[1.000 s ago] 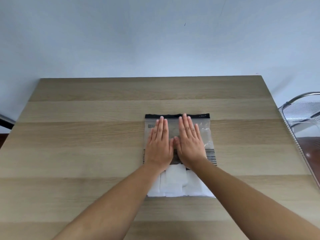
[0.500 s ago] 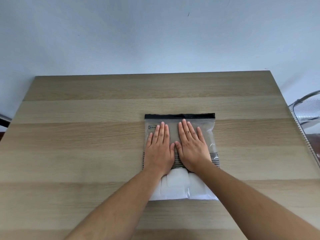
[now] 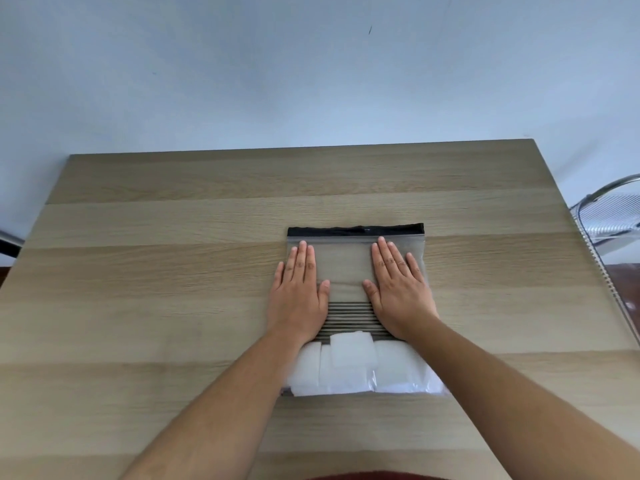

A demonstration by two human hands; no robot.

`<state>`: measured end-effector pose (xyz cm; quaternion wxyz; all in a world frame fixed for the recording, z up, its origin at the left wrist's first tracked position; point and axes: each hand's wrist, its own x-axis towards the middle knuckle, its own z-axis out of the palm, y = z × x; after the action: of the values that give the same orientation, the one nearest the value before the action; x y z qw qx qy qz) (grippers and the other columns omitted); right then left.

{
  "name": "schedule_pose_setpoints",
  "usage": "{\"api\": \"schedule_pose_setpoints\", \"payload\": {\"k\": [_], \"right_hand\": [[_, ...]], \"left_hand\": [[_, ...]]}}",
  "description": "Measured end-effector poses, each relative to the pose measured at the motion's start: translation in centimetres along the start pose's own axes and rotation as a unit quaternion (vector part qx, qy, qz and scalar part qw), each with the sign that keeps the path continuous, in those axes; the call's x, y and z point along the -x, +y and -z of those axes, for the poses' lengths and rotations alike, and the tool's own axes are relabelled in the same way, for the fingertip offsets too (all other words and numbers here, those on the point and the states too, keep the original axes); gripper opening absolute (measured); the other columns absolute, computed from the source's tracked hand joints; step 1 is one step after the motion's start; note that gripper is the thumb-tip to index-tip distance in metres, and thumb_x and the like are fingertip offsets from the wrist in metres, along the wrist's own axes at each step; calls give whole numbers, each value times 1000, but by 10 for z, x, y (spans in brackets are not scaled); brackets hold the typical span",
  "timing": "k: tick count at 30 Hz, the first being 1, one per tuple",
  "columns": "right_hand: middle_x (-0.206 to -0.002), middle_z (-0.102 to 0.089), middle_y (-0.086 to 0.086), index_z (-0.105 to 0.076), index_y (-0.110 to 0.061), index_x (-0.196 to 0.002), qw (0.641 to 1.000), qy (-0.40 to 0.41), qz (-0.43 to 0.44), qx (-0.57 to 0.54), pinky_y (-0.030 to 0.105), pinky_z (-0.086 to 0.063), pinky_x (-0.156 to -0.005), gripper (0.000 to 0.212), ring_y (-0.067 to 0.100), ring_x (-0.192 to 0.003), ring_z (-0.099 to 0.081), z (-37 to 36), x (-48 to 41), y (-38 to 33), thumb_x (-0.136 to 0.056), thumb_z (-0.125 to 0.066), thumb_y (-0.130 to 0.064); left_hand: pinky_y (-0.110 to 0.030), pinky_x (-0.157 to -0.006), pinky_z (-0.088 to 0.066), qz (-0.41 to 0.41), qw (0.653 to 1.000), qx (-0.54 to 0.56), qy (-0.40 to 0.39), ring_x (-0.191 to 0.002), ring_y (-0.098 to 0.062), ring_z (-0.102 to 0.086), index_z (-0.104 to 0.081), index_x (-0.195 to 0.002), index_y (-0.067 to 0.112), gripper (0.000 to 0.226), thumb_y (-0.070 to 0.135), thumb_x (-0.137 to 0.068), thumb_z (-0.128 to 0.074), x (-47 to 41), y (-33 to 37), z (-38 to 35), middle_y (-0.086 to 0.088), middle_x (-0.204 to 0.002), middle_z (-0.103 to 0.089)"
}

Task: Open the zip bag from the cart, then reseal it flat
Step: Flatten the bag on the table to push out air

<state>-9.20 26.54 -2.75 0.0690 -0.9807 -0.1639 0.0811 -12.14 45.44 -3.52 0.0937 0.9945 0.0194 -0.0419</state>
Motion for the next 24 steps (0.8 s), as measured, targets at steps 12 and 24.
{"api": "schedule_pose_setpoints", "payload": {"k": [12,24], "right_hand": [[-160,6,5,6,-11,-148,980,-16,-140,-142,34,2,-120,63,13,-145,10,25,15,51,-98,-15,-42],[-155,21,-2,20,-18,-141,996,-49,22,-69,31,17,-114,58,11,-138,28,5,87,-59,-97,-10,-40]], "left_hand": [[-31,-115,9,28,996,63,-62,-144,-10,12,10,-147,19,62,46,-97,-14,-1,-31,24,1,-158,12],[-25,-114,10,-57,995,69,-36,-138,-6,19,13,-144,18,60,42,-97,-15,92,17,13,1,-157,10]]}}
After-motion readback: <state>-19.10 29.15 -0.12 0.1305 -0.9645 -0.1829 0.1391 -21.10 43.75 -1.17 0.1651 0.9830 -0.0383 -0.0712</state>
